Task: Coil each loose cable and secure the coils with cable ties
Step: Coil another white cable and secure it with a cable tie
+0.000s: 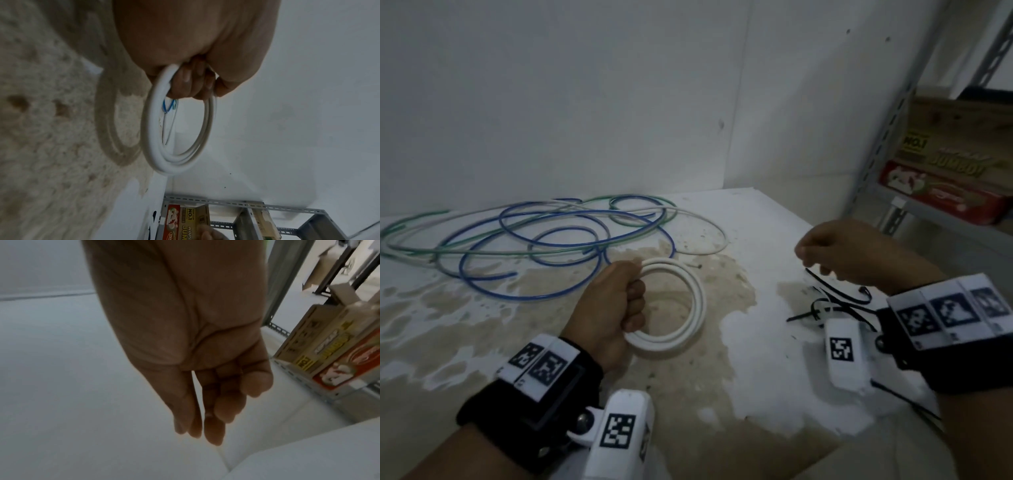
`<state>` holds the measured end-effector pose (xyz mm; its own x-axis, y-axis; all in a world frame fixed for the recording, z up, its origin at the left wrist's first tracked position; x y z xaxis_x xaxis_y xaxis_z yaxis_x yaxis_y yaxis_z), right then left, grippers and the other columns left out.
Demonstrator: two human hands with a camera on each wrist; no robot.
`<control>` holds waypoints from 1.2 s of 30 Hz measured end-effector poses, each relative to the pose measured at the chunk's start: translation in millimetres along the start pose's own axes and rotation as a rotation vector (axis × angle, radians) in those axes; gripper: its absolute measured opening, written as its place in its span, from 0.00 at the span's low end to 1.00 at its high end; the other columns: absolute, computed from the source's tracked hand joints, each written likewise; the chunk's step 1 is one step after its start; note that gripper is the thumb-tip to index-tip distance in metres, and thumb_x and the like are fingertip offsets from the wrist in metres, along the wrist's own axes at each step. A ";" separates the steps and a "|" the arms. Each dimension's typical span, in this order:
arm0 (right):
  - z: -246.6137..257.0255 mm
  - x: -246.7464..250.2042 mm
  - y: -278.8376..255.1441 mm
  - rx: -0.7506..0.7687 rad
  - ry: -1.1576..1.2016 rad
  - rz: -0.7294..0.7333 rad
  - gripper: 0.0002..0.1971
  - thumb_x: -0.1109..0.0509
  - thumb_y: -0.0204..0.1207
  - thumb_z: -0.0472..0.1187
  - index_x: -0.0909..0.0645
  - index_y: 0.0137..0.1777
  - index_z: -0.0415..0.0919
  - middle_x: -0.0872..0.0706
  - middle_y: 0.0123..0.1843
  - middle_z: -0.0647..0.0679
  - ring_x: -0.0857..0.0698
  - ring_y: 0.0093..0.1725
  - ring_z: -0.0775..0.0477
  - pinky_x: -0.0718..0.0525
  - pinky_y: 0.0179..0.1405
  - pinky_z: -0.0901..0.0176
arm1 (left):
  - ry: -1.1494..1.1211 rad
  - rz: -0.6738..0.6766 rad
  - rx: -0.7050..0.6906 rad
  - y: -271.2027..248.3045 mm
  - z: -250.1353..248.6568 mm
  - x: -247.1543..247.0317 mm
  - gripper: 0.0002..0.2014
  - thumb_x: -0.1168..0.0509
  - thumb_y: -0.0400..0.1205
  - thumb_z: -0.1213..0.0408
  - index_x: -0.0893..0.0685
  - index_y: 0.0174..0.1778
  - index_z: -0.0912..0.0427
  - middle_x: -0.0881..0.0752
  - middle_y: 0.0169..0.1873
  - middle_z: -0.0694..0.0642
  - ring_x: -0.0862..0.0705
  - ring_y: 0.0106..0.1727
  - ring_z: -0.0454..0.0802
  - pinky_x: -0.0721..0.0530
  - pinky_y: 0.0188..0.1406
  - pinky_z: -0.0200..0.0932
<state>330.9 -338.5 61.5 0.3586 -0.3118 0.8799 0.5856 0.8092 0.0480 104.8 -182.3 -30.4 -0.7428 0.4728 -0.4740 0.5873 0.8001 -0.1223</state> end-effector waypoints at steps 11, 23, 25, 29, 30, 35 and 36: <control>-32.4 -11.0 1.3 -0.175 -0.540 0.265 0.15 0.27 0.75 0.50 0.15 0.41 0.36 0.15 0.44 0.48 0.17 0.44 0.49 0.23 0.40 0.61 | -0.112 -0.013 0.047 -0.8 6.4 5.6 0.16 0.48 0.88 0.62 0.36 0.32 0.53 0.38 0.17 0.48 0.43 0.12 0.39 0.44 0.08 0.32; -37.7 -19.6 8.4 -0.322 -0.501 0.255 0.20 0.31 0.75 0.41 0.25 0.20 0.41 0.24 0.19 0.51 0.27 0.21 0.55 0.31 0.21 0.66 | -0.138 -0.012 0.055 0.6 7.3 8.7 0.16 0.49 0.88 0.62 0.35 0.32 0.53 0.37 0.18 0.47 0.42 0.12 0.39 0.43 0.09 0.33; -31.9 -18.1 8.7 -0.290 -0.449 0.218 0.21 0.31 0.76 0.43 0.25 0.21 0.41 0.24 0.18 0.52 0.27 0.20 0.55 0.32 0.20 0.66 | -0.142 -0.019 0.051 0.9 7.7 9.3 0.15 0.49 0.88 0.62 0.34 0.33 0.53 0.37 0.18 0.47 0.42 0.12 0.39 0.43 0.09 0.33; -24.8 -19.7 7.5 -0.272 -0.401 0.210 0.22 0.33 0.79 0.50 0.25 0.25 0.39 0.22 0.21 0.52 0.25 0.26 0.54 0.32 0.23 0.66 | -0.175 -0.031 0.059 3.2 7.4 9.8 0.15 0.49 0.88 0.62 0.32 0.34 0.54 0.37 0.18 0.47 0.42 0.12 0.39 0.43 0.08 0.32; -24.6 -19.9 6.4 -0.252 -0.452 0.219 0.22 0.32 0.78 0.51 0.25 0.27 0.38 0.22 0.27 0.50 0.24 0.30 0.52 0.33 0.24 0.66 | -0.177 -0.032 0.059 3.8 7.1 10.0 0.15 0.49 0.88 0.62 0.32 0.34 0.54 0.37 0.18 0.47 0.42 0.12 0.40 0.43 0.08 0.32; -24.8 -20.2 -11.9 -0.247 -0.506 0.442 0.15 0.24 0.70 0.53 0.13 0.34 0.40 0.17 0.26 0.54 0.22 0.27 0.56 0.26 0.26 0.69 | -0.166 -0.029 0.049 4.1 7.3 10.1 0.15 0.49 0.88 0.61 0.34 0.33 0.54 0.37 0.19 0.47 0.42 0.12 0.40 0.42 0.08 0.32; -26.7 -22.5 -15.1 -0.253 -0.522 0.469 0.16 0.23 0.67 0.54 0.15 0.29 0.42 0.18 0.23 0.56 0.22 0.25 0.57 0.26 0.27 0.67 | -0.170 -0.026 0.046 4.2 7.6 9.7 0.15 0.49 0.88 0.61 0.34 0.33 0.53 0.37 0.19 0.47 0.42 0.12 0.39 0.42 0.08 0.32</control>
<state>333.4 -357.0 28.4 0.2572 0.3660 0.8944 0.6284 0.6397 -0.4425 102.4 -177.1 -42.1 -0.6951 0.3801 -0.6102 0.5858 0.7915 -0.1743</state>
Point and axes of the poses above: each hand's wrist, its own y-axis towards the middle knuckle, its own x-axis out of the back of the hand, z = x × y, the point moved 1 cm from there along y, towards the middle knuckle
